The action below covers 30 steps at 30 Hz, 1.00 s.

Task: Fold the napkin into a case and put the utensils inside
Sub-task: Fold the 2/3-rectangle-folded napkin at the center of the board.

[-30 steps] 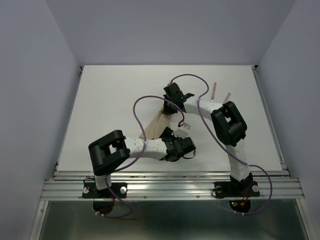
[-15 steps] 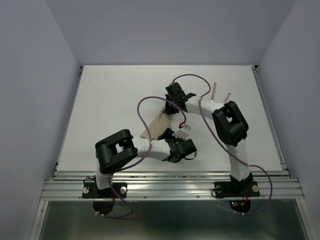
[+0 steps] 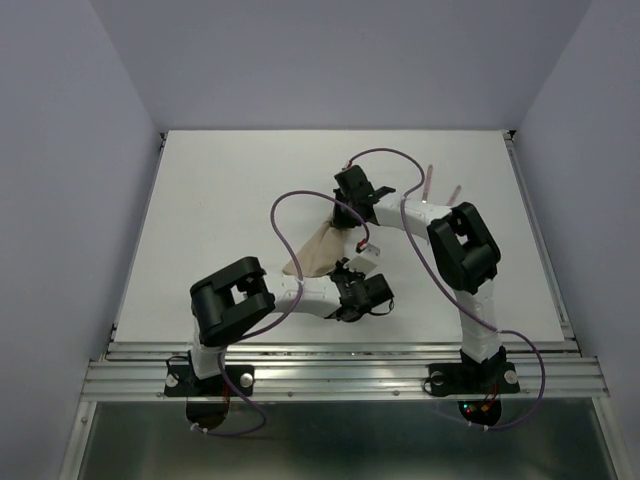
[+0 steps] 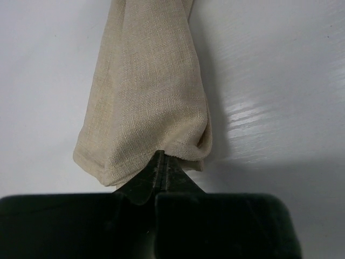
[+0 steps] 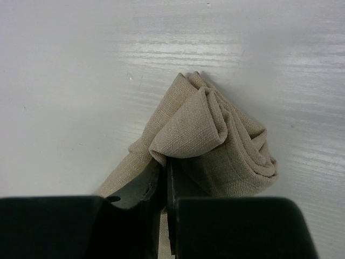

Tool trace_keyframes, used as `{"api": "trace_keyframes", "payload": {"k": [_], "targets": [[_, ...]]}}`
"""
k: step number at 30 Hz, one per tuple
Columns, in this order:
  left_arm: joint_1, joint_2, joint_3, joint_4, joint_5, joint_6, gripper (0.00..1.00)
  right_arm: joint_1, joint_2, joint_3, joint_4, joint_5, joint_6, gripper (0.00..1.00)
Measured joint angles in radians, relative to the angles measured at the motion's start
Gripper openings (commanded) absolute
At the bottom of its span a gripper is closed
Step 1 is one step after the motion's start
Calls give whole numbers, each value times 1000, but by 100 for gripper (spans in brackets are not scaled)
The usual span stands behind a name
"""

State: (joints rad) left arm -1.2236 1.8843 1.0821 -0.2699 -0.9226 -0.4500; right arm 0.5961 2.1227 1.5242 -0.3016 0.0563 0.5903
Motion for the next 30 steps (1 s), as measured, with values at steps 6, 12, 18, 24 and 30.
{"api": "trace_keyframes", "payload": {"k": [6,12,18,24,30], "targets": [[57,-131,-64,35,77,-12,0,-1,-16,-23,6,4,-19,6],[128,-306,-133,91,143,-22,0,-2,-21,-29,6,4,-26,6],[197,-371,-208,155,252,-31,0,-2,-22,-29,6,4,-29,8],[290,-403,-264,209,345,-43,0,-4,-28,-30,-7,2,-35,11],[349,-402,-307,259,431,-60,0,-8,-40,-32,-33,-13,-42,48]]}}
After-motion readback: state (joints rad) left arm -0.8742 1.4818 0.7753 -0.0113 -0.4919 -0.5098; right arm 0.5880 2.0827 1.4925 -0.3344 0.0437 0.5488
